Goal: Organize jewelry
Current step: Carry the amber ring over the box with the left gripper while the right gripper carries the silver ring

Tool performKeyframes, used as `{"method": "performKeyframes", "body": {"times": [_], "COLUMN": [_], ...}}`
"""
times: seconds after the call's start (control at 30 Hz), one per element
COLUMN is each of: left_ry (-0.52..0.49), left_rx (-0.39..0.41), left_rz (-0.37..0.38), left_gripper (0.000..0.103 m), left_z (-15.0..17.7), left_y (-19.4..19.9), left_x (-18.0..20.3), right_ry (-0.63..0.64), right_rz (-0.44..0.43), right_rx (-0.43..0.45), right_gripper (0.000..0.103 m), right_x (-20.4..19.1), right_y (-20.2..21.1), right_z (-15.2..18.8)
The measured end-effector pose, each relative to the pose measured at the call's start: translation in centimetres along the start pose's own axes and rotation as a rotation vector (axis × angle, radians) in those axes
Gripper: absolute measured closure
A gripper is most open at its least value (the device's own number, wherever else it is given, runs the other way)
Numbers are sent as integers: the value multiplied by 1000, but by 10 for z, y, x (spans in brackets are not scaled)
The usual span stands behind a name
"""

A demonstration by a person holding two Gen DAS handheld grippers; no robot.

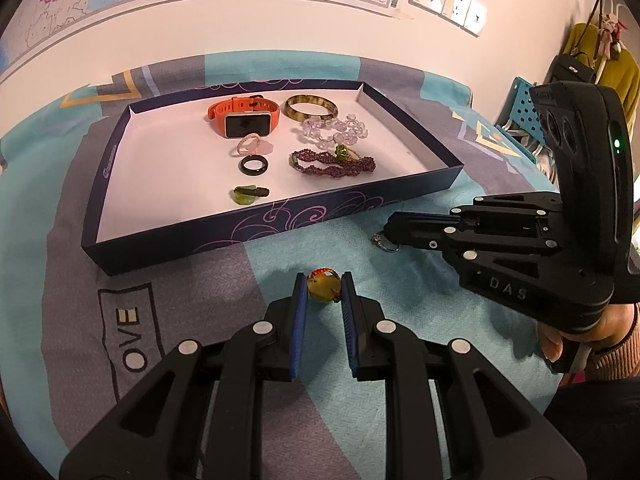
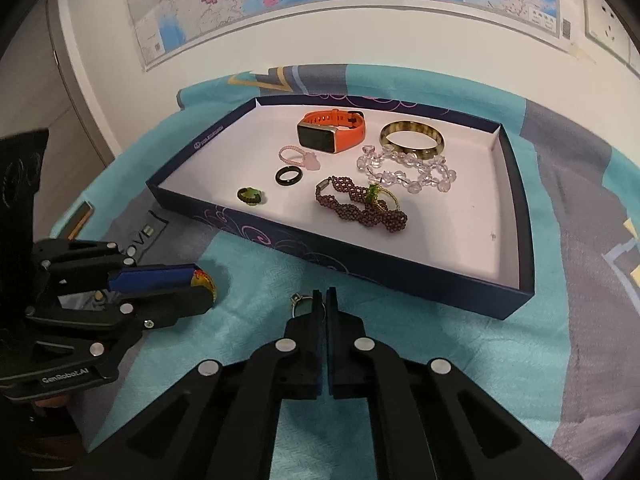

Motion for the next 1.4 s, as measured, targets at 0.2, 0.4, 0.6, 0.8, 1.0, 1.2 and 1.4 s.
{"method": "performKeyframes", "body": {"times": [0.2,0.4,0.6,0.8,1.0,1.2,1.4], "left_ry": [7,4,5,3,8,7,5], "left_rx": [7,4,0,-3,3,12,24], "left_rz": [-3,-2,-2,-1,-5,-6,-9], "left_gripper": [86,86,86,86,86,86,86], "left_z": [-1,0,1,2,0,-2,-5], "left_y": [3,2,1,0,2,5,10], "left_x": [-3,-2,-2,-1,-2,-3,-4], "right_ry": [-35,-43,26,70,55,32,33], "right_rz": [-53,-63,9,51,21,3,-3], "right_rx": [40,31,-4,-13,15,47,62], "right_gripper": [103,78,76,87,87,87,87], "right_x": [2,-1,-8,-10,-11,-10,-11], "right_y": [13,11,-2,-3,5,15,20], "right_z": [0,1,3,5,5,2,1]}}
Point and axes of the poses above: each gripper's, at about its wrist camera, not at the fingertips, and y roughly against the way its jaws point, x to its right, z to its underside, the point moved 5 cm from there along -y, roughly the way its jaws point, and after that the axes turned 10 degrees about -z, right-handed, at the moved point
